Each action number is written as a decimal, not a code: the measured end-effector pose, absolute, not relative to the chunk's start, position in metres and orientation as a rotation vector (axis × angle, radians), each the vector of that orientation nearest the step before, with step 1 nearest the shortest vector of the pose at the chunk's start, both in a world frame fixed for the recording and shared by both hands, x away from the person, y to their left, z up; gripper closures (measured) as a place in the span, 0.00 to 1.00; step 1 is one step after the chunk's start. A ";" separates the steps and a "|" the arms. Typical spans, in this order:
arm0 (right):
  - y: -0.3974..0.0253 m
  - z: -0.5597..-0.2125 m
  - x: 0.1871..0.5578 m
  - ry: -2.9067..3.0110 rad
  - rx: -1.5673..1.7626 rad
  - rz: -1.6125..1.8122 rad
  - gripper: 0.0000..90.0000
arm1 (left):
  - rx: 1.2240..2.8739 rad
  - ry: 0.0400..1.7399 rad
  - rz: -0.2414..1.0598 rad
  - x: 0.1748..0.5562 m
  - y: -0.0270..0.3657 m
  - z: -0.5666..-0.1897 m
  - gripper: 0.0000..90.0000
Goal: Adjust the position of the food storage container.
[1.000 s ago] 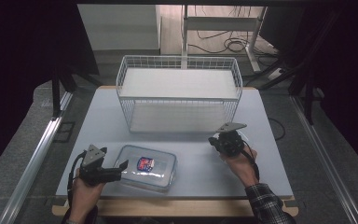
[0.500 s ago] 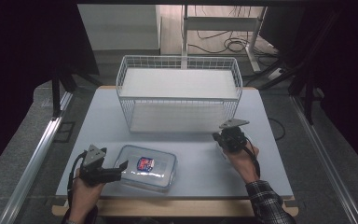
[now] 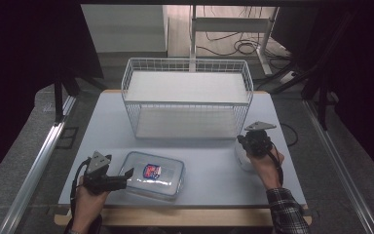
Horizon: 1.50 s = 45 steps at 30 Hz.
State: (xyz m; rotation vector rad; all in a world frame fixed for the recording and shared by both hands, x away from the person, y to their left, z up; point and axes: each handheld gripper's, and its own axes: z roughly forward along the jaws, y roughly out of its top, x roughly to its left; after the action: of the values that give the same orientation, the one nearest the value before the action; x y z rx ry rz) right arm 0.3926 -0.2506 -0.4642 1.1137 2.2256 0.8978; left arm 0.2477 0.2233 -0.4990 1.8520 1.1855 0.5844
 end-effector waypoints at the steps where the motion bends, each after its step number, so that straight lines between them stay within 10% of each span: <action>1: -0.251 -0.464 0.393 2.226 1.114 0.898 0.99 | 1.852 1.186 0.584 0.248 0.223 -0.499 0.07; 29: -0.276 -0.472 0.382 2.216 1.200 0.876 0.99 | 1.887 1.173 0.528 0.248 0.221 -0.499 0.07; 36: -0.270 -0.468 0.371 2.227 1.158 0.924 0.99 | 1.840 1.160 0.525 0.238 0.232 -0.483 0.45; 37: -0.268 -0.467 0.367 2.232 1.148 0.944 0.99 | 1.831 1.163 0.519 0.236 0.236 -0.482 0.65; 41: -0.262 -0.466 0.357 2.249 1.124 1.005 0.98 | 1.881 1.229 0.506 0.239 0.251 -0.487 0.93; 45: -0.254 -0.468 0.348 2.281 1.090 1.034 0.98 | 2.005 1.288 0.435 0.246 0.255 -0.502 1.00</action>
State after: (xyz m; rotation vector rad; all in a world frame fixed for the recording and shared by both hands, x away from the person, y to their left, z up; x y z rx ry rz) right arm 0.3478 -0.2535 -0.4676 1.0898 2.2814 1.0337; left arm 0.2457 0.2549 -0.5018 2.0048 1.2879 0.4353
